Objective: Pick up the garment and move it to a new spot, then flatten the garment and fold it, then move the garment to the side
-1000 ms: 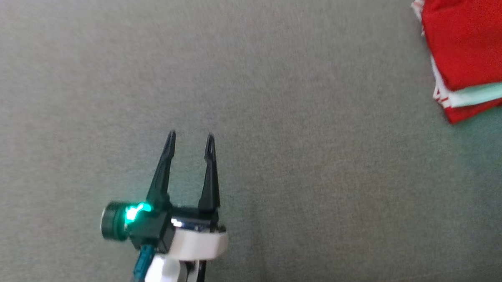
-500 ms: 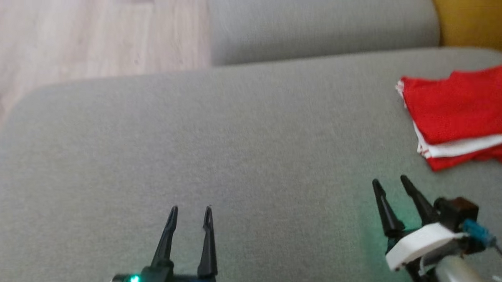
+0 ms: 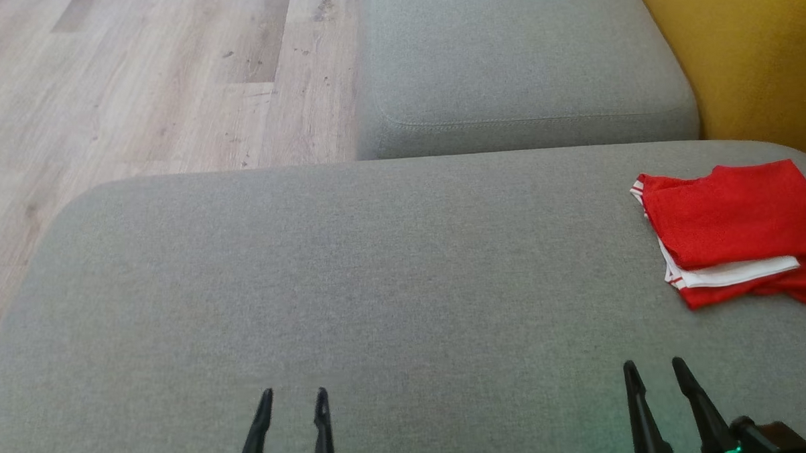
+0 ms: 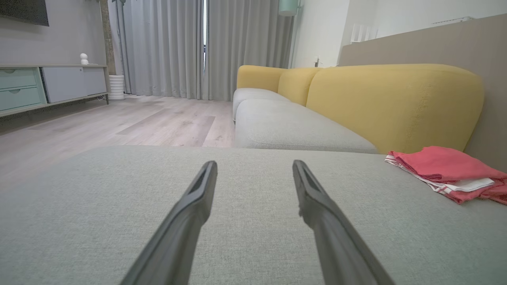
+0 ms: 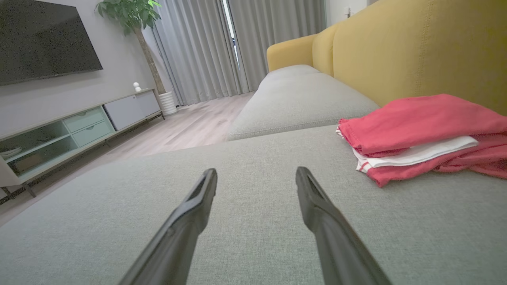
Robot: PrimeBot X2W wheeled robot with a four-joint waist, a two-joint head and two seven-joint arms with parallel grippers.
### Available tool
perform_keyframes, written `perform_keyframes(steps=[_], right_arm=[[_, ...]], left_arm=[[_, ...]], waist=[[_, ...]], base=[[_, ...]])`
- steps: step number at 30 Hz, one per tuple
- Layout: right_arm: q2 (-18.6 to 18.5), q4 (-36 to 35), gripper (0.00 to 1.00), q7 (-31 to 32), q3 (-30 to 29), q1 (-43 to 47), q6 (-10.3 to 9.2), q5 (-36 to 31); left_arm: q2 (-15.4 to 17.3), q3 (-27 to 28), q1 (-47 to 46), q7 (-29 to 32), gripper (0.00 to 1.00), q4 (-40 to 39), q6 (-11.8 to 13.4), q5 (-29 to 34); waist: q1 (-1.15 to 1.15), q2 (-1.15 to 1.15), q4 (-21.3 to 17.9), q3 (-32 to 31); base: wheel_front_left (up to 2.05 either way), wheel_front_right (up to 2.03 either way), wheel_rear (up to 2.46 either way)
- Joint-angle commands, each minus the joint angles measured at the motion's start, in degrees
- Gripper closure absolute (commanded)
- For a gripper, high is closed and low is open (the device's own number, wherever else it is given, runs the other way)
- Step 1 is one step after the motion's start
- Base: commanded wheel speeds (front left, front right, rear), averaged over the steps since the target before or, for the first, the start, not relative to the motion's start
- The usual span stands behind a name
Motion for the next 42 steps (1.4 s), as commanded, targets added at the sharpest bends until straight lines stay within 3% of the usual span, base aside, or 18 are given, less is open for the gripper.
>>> perform_keyframes(steps=[1, 17, 18, 22, 42], right_arm=[[-0.05, -2.93, 0.00, -0.51, 0.98, -2.98, -0.05, -0.65], [0.57, -3.07, 0.00, -0.52, 2.12, -3.07, -0.05, -0.56], [0.90, -1.24, 1.00, 0.00, 0.63, 0.01, 0.00, -0.38], [0.90, 2.52, 1.00, 0.06, 0.64, 0.58, 0.00, -0.36], [0.14, 2.96, 1.00, 2.61, -0.31, -2.96, -0.01, 12.95]], left_arm=[[-0.39, 2.75, -1.75, -0.38, 0.00, -2.17, -0.31, 0.87], [-0.39, 4.95, -1.25, -0.38, 0.00, -1.60, -1.47, 2.37], [0.01, 3.08, 0.85, 0.00, 1.00, 0.15, -1.45, 2.13], [-0.02, 3.01, 1.21, 0.26, 1.00, 2.77, -1.45, 2.13], [0.75, 5.88, -2.22, 2.67, 1.00, 4.03, -3.96, -12.17]], waist=[[0.01, 0.00, -0.12, -0.14], [0.01, 0.00, -0.37, -0.36], [0.01, 0.00, -0.38, -0.36], [0.01, 0.00, -0.40, -0.35], [0.01, 0.00, -1.03, 0.94]], base=[[0.00, 0.00, 0.00], [0.00, 0.00, 0.00], [0.00, 0.00, 0.00], [0.00, 0.00, 0.00], [0.00, 0.00, 0.00]])
